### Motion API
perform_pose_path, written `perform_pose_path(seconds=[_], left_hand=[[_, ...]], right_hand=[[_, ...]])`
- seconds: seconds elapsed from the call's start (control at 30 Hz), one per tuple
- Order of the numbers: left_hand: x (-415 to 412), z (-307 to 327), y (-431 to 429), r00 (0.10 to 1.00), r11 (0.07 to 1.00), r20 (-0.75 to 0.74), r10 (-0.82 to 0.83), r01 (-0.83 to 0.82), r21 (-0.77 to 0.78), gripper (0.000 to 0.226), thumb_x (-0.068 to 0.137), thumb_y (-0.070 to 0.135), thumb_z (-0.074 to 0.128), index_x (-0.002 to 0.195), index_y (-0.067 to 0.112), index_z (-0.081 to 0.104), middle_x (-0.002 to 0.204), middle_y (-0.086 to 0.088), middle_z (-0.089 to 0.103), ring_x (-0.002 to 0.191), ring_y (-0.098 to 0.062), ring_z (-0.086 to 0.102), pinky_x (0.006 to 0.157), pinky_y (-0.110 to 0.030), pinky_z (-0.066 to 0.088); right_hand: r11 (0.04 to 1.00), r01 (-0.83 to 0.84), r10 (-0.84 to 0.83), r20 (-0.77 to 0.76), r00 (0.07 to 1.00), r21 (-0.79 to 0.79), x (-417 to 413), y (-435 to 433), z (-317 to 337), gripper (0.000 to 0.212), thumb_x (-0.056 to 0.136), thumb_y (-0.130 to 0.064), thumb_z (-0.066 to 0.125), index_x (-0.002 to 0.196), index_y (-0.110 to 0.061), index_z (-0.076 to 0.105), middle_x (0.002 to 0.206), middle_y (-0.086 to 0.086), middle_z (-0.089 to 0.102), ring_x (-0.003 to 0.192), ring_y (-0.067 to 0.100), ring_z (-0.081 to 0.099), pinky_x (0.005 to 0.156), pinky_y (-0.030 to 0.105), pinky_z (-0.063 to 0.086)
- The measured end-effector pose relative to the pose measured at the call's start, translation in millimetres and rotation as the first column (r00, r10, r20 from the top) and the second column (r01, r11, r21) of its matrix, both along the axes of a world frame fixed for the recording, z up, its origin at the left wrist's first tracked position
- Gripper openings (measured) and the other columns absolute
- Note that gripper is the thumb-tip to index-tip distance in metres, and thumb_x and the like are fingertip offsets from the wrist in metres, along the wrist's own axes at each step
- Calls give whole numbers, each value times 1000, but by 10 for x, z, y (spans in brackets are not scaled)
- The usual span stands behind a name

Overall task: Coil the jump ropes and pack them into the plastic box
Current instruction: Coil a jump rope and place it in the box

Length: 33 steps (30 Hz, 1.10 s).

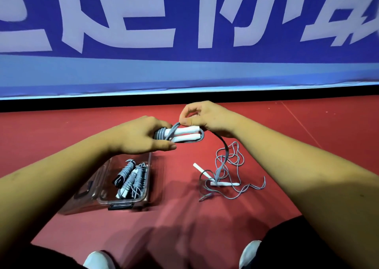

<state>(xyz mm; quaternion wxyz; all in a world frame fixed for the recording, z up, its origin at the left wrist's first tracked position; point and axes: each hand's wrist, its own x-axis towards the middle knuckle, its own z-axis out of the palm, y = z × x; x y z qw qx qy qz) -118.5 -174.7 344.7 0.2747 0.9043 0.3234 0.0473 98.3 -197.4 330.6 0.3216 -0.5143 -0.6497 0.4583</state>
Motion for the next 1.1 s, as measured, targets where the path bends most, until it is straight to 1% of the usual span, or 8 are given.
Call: perform_pose_path(seconds=[0.13,0.23,0.37,0.53,0.73,0.83,0.9,1.1], left_hand=[[-36,-27,-12,943,955,284,175,-93,-281,38,78,45,72,104,19,60,64,-7,57,55,-19,45,51,-31,36],[-31,-4,-4,893,927,373,252,-112,-359,53,87,32,73,133,40,48,74,-25,57,55,-23,43,47,-29,36],[-30,36,78,817,903,433,380,-226,-366,26,93,14,65,113,29,61,69,-18,54,44,-17,33,42,-22,28],[-199,-18,327,766,851,373,523,-444,-280,29,86,16,74,91,14,46,70,-13,66,44,-19,40,41,-26,32],[-287,-120,379,903,881,52,426,-427,203,32,80,22,77,88,21,46,74,-6,65,50,-20,58,49,-29,48],[-205,-140,294,912,858,-143,384,-296,419,33,78,31,72,91,29,41,79,-1,61,71,-30,56,65,-40,52],[-131,-128,218,938,897,-201,283,-184,402,26,77,34,69,96,29,51,72,5,59,74,-27,59,65,-36,50],[48,-51,14,970,941,-150,189,-135,311,49,73,68,68,65,24,51,46,4,42,45,-11,42,46,-23,27]], right_hand=[[998,-6,2,-49,999,-63,-61,-4,-125,22,89,4,54,82,-13,67,71,11,63,65,19,60,66,32,46],[991,-9,-16,-185,983,-130,-130,10,-188,19,99,-8,48,86,-7,62,68,12,52,59,20,55,67,33,47],[981,18,-64,-234,970,-194,-316,-19,-215,27,106,-23,36,90,-9,51,59,0,35,46,13,36,51,25,36],[971,41,-40,11,999,-234,-455,-173,-243,16,103,-21,41,92,-12,48,61,2,38,44,11,31,43,20,28],[974,-136,29,501,865,179,-583,-181,-27,33,92,-26,62,75,3,58,64,12,47,59,24,38,55,34,30],[961,-141,-9,536,844,239,-566,-137,109,32,91,-25,62,70,-2,61,59,8,45,56,20,37,53,33,29],[948,-112,-59,511,858,297,-488,-96,188,27,90,-24,63,71,-6,66,60,6,55,58,19,44,55,32,35],[945,-1,-128,374,919,327,-258,-7,254,20,86,-27,71,79,-9,74,77,14,71,69,25,61,68,37,49]])
